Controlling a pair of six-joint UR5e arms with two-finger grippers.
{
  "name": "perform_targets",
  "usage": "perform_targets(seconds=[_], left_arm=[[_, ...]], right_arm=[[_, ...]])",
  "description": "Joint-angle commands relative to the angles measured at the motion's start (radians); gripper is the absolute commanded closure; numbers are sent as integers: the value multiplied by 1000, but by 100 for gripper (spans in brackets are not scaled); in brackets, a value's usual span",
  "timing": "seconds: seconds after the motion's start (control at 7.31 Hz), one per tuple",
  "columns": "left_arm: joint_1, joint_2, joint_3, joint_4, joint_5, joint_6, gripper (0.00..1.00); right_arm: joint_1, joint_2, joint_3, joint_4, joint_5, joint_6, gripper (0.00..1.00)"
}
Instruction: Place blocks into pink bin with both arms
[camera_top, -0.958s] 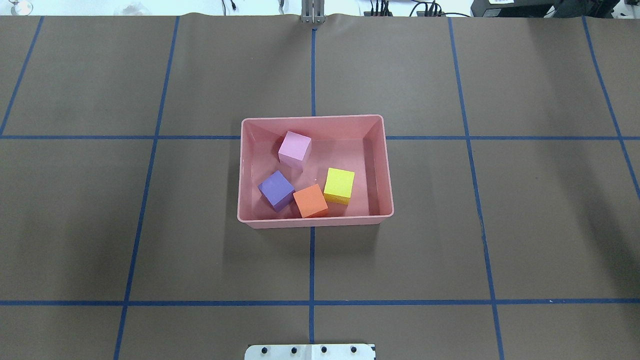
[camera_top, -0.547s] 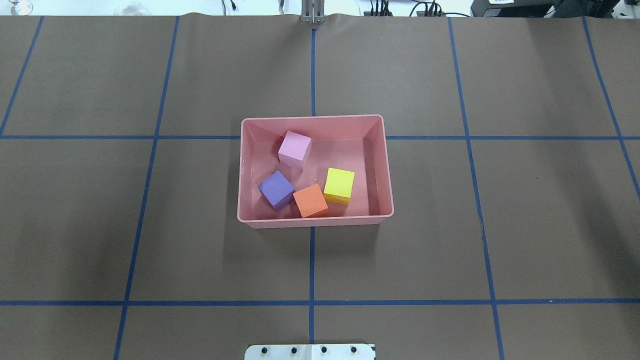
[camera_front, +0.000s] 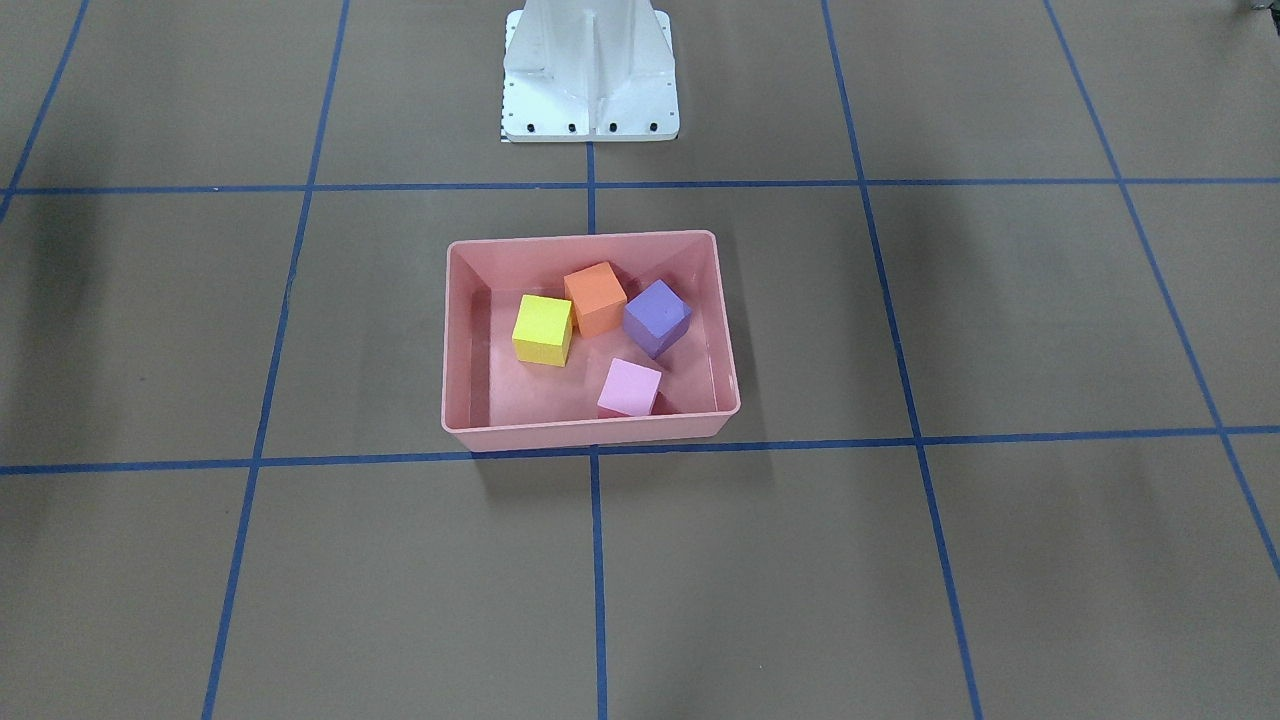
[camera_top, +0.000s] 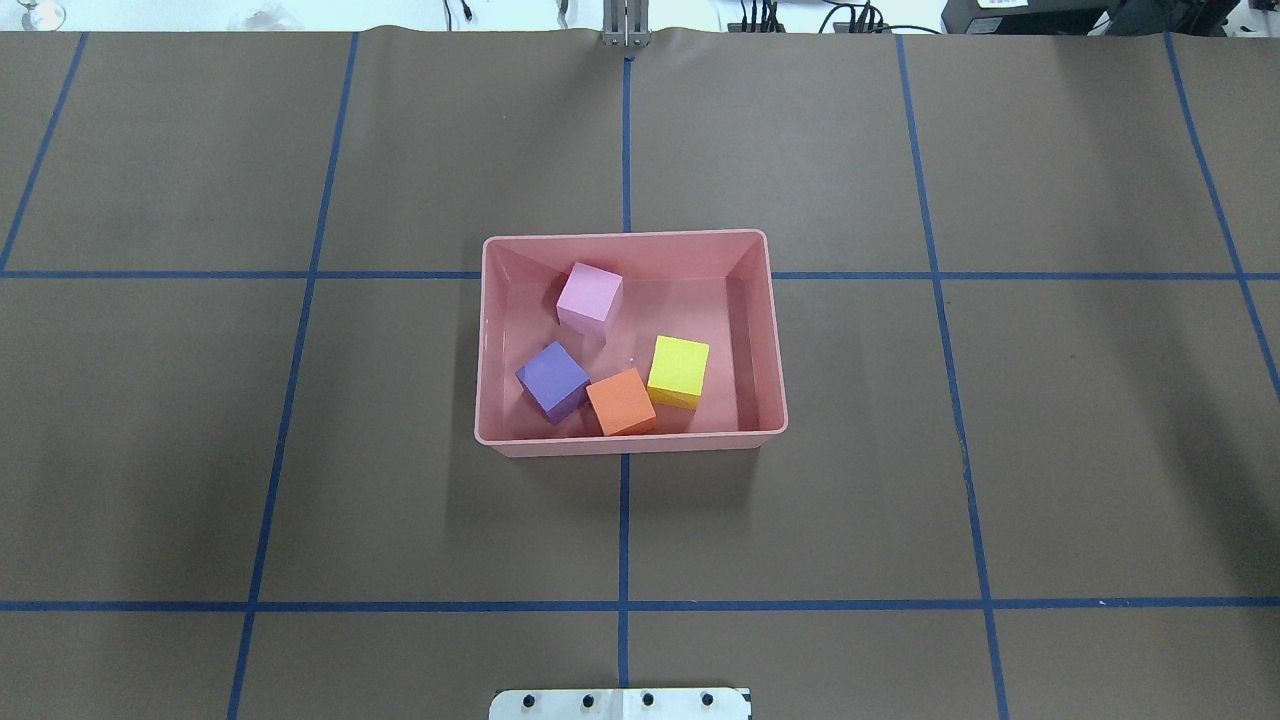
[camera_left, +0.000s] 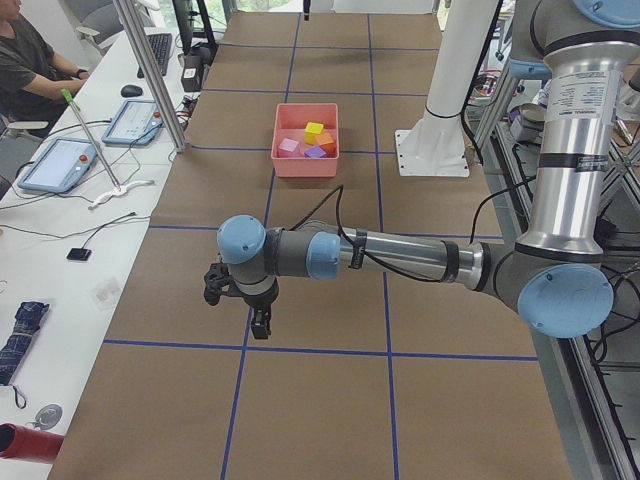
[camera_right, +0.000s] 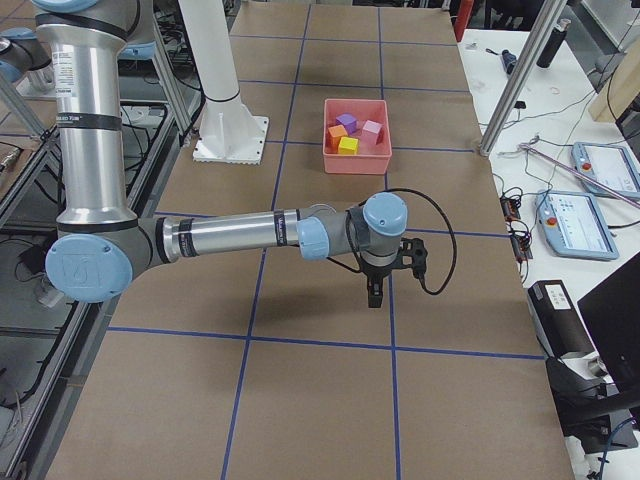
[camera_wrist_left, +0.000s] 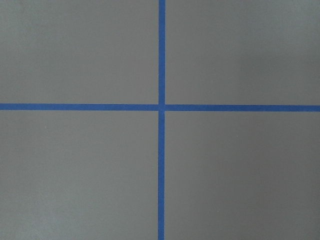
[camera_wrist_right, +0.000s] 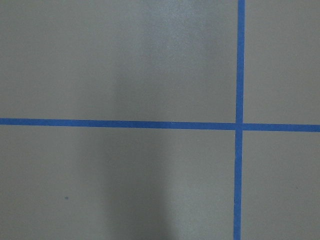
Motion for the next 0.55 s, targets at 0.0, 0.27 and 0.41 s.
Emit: perform_targets(seconds=[0.0,0.27,0.41], left_arm=[[-25,1,3,7,12,-4,0],[-25,3,6,9,12,-4,0],[-27,3,-15,3,13,-4,0]], right_arm=[[4,-8,-4,1,-3,0,0],[13,-27,-3,6,-10,-3,0],[21,-30,-3,7,-10,-12,0]])
